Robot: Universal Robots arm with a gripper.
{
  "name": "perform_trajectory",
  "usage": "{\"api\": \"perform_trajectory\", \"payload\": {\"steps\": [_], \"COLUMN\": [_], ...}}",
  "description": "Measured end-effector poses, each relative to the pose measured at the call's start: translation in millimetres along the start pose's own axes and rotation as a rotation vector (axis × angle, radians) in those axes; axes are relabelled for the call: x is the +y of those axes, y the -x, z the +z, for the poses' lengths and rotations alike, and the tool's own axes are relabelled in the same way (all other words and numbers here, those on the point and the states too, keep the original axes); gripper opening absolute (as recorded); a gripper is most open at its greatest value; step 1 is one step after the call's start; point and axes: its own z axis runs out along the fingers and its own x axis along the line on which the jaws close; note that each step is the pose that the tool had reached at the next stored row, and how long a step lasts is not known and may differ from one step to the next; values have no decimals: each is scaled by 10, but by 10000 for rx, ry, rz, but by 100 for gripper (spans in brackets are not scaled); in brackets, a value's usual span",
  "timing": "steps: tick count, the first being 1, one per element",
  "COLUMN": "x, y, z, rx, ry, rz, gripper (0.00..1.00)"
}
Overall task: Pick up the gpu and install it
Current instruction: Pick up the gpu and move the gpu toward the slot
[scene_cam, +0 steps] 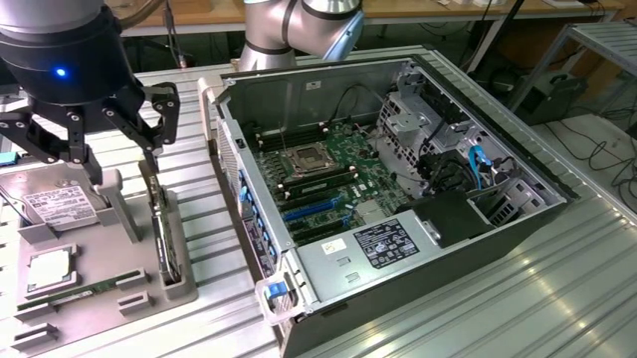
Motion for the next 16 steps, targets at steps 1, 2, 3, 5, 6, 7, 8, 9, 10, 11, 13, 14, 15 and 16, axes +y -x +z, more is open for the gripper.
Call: {"api": "perform_trajectory", "payload": {"steps": [1, 2, 3, 5, 6, 7, 8, 9, 10, 11, 13, 14, 15, 16], "x": [0, -1, -2, -3, -3, -4, -4, -4, -5, -5, -6, -6, -6, -7], "y": [1, 1, 1, 0, 0, 0, -1, -1, -1, -1, -2, -2, -2, -2], "z": [9, 19, 30, 50, 60, 74, 85, 94, 102, 111, 127, 133, 140, 148], "rx": [1, 1, 0, 0, -1, -1, -1, 0, 0, 0, 0, 0, 0, 0], "ry": [-7, -13, -17, -18, -17, -18, -18, -18, -19, -19, -19, -19, -18, -19], "rz": [0, -2, -2, -3, -3, -2, -2, -2, -2, -2, -2, -2, -2, -2], "gripper": [60, 60, 60, 60, 60, 60, 60, 60, 60, 60, 60, 60, 60, 60]}}
